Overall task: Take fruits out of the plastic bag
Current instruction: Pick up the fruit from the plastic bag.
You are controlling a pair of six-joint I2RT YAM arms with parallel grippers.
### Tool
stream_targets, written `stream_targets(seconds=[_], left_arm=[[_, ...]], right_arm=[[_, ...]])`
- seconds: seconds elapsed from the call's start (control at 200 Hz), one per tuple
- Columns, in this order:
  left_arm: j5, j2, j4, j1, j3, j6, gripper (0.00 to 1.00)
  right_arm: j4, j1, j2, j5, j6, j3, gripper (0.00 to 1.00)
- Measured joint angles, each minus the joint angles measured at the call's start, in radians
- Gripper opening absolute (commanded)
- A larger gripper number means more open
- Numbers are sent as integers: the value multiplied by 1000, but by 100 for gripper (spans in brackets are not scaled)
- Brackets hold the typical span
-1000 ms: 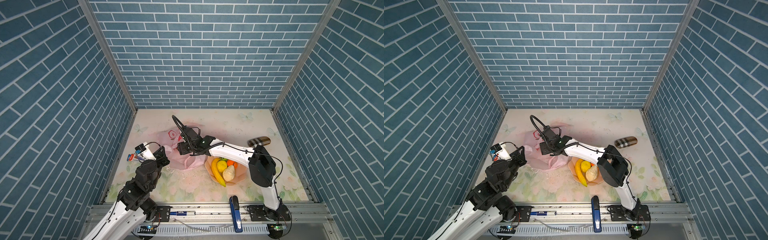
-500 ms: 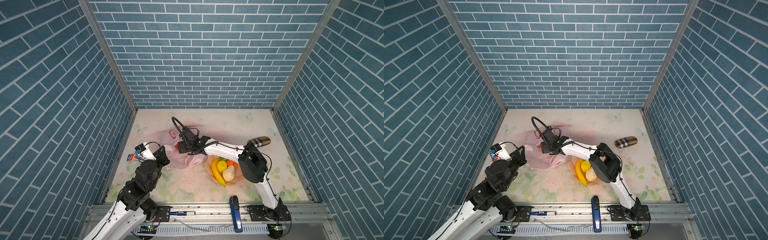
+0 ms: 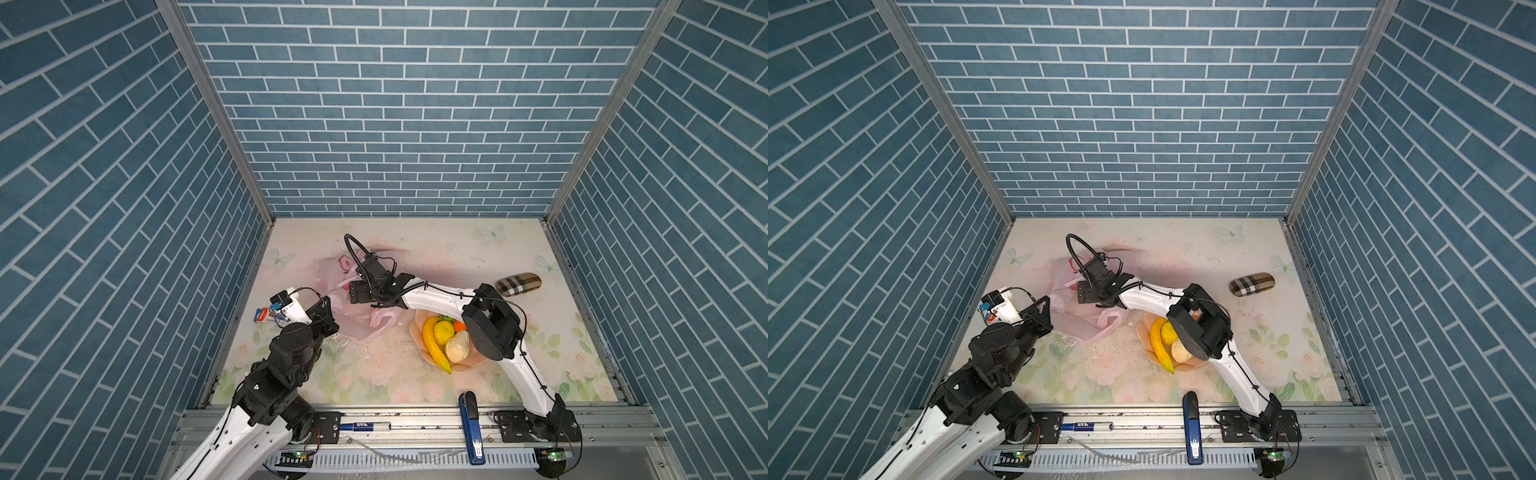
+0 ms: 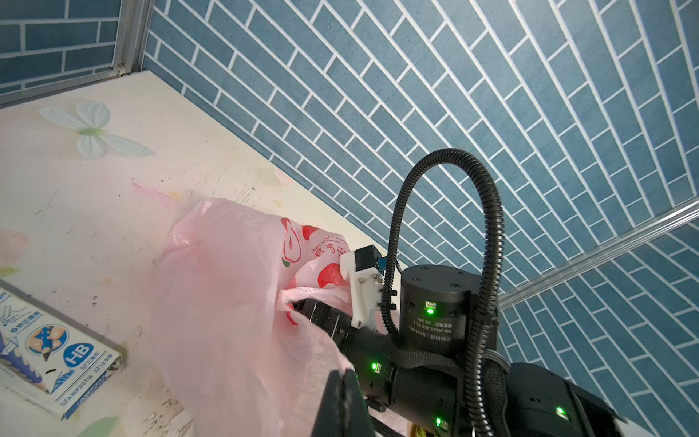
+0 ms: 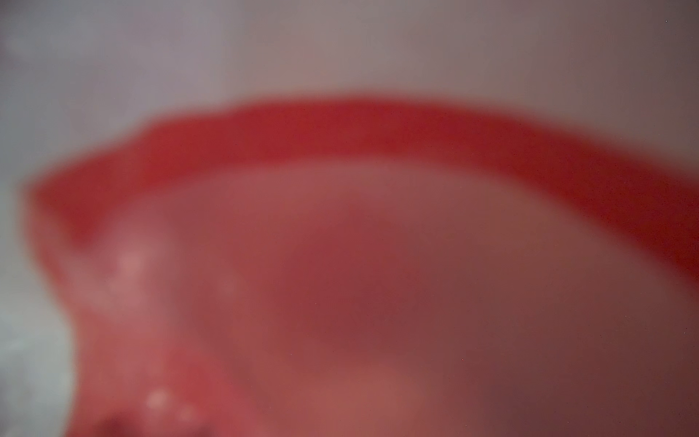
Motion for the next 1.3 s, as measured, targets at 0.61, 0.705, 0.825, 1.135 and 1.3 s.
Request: stream_targets(seconds=[0.61,0.705,0.825,1.135,1.3], left_arm=[[52,-39,-35,0,-39,-59,0],[61,-40,-35,0,-43,-64,0],[73,-43,-35,0,-55,-74,0],[91,-45,-36,0,-62,-82,0],[95,-51,-39,0,-63,-82,0]], right_arm=[[196,-33,31,-14,117,0,95],[200,-36,51,-17,133,1,94],[189,-38,87,-17,143,15,94],[181,-38,109,-14,163,58,92],[183,-41,122,-5,176,61,87]])
